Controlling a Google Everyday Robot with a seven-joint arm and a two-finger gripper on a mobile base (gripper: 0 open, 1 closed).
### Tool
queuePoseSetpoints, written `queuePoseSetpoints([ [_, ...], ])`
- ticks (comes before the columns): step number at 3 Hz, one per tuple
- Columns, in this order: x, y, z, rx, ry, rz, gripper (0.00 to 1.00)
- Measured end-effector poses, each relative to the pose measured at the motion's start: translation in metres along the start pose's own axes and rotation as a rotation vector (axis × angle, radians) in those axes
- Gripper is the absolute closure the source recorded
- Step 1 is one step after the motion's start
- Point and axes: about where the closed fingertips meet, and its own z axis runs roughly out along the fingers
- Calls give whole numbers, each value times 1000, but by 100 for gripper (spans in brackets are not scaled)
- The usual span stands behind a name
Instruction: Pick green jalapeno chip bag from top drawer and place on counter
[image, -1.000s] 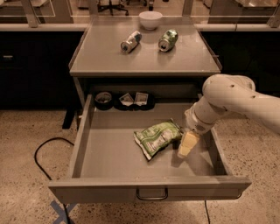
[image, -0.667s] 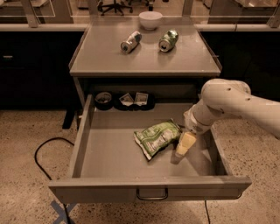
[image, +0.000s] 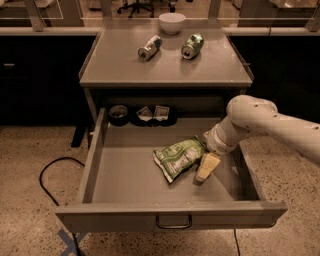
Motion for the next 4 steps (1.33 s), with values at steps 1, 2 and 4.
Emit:
queuePoseSetpoints([
  [1,-9,6,16,-57,-29,-58,0],
  [2,-9,6,17,-60,-29,-64,17],
  [4,-9,6,17,-61,-30,-64,64],
])
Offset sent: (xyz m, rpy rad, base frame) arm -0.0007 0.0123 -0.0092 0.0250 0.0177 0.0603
